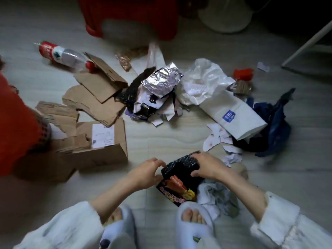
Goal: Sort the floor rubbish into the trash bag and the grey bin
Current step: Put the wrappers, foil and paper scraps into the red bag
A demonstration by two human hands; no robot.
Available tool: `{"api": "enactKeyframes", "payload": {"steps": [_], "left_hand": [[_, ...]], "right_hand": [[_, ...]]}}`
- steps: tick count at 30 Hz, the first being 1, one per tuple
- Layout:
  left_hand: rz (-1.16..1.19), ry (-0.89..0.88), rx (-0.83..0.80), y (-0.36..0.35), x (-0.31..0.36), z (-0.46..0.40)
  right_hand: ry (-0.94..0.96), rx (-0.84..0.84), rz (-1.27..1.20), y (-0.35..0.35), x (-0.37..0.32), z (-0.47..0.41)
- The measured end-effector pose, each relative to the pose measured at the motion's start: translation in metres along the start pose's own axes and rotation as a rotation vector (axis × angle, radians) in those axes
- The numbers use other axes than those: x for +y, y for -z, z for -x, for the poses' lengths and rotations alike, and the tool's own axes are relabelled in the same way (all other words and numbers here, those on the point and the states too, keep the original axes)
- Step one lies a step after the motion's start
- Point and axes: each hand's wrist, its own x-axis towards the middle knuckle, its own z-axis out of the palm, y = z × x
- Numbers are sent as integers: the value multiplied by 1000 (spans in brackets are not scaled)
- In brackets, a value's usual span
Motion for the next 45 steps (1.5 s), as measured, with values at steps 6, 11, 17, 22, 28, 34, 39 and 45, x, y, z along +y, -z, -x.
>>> {"api": "enactKeyframes", "payload": {"steps": [6,11,17,22,28,34,39,45], "left_hand": [[132,74,39,-51,0,-16],[429,206,223,-54,9,-20],[733,473,260,-32,-9,-27],[802,517,395,-14,-30,-11],[930,489,380,-12,-31,8],[669,465,440,-18,-35,17],[630,411,426,-15,-32,15],[684,331,446,0,-27,18]], "right_hand": [[4,85,-70,-26,5,-22],[49,240,-420,-23,4,-26],[90,342,-510,-33,9,-31],[141,313,9,-43,14,-29],[274,306,239,-55,-17,-49],[178,434,178,-55,-30,-64],[95,400,31,-49,-29,-71],[13,583,-191,-14,-21,-60]]}}
